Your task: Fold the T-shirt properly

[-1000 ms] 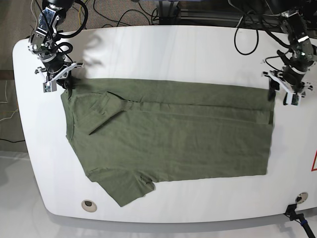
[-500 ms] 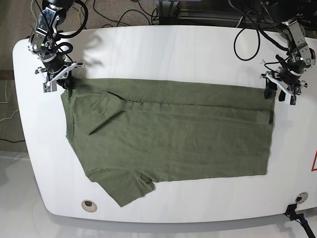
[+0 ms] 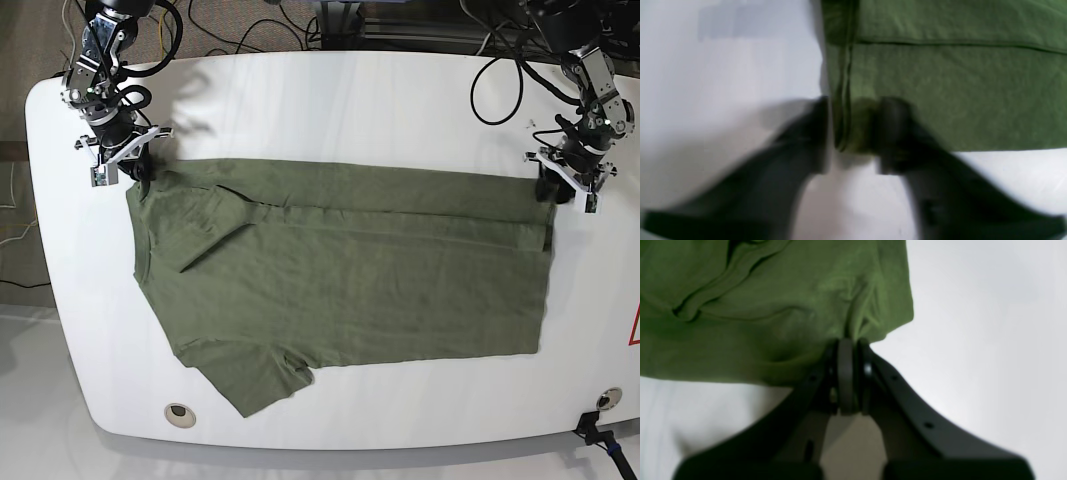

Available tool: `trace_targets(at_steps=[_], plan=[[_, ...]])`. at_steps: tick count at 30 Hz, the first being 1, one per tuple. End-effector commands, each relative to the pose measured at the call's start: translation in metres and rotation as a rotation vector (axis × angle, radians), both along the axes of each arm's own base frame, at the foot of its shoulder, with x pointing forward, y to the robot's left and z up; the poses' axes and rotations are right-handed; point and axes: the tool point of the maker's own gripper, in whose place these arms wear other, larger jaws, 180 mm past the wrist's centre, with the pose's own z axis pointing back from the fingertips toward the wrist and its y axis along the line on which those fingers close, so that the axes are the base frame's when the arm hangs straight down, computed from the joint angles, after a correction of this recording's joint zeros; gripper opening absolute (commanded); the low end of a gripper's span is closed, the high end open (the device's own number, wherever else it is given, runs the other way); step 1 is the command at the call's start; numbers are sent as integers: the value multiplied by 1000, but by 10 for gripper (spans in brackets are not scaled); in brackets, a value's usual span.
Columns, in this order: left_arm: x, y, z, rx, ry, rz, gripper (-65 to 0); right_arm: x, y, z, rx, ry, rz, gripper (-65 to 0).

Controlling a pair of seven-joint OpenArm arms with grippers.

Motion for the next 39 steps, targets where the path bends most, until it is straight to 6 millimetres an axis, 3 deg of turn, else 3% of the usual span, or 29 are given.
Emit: trace_targets(at_steps=[1,2,9,16,28,36,39], plan=[[5,6,9,18,-22,-4,-606,-1,-2,1,-13,14,13,-650],[5,6,9,18,-22,-4,-650,-1,-2,1,-14,13,14,-650],[2,-6,1,15,4,-42,-650,-10,-4,-3,-16,32,10,-650],[-41,-8,-22,16,95,-48,-650,-42,5,-9,-24,77,22,-650],[-113,-16,-14,115,180,-137,-650,-103,9,-5,-81,165,73,-650],[-154,-14,-11,149,245,-160,-650,-146,9,-14,-84,258,80,-650],[-163,-9,-7,164,256,-156,-650,-154,-5,-11,-105,269,50,-650]])
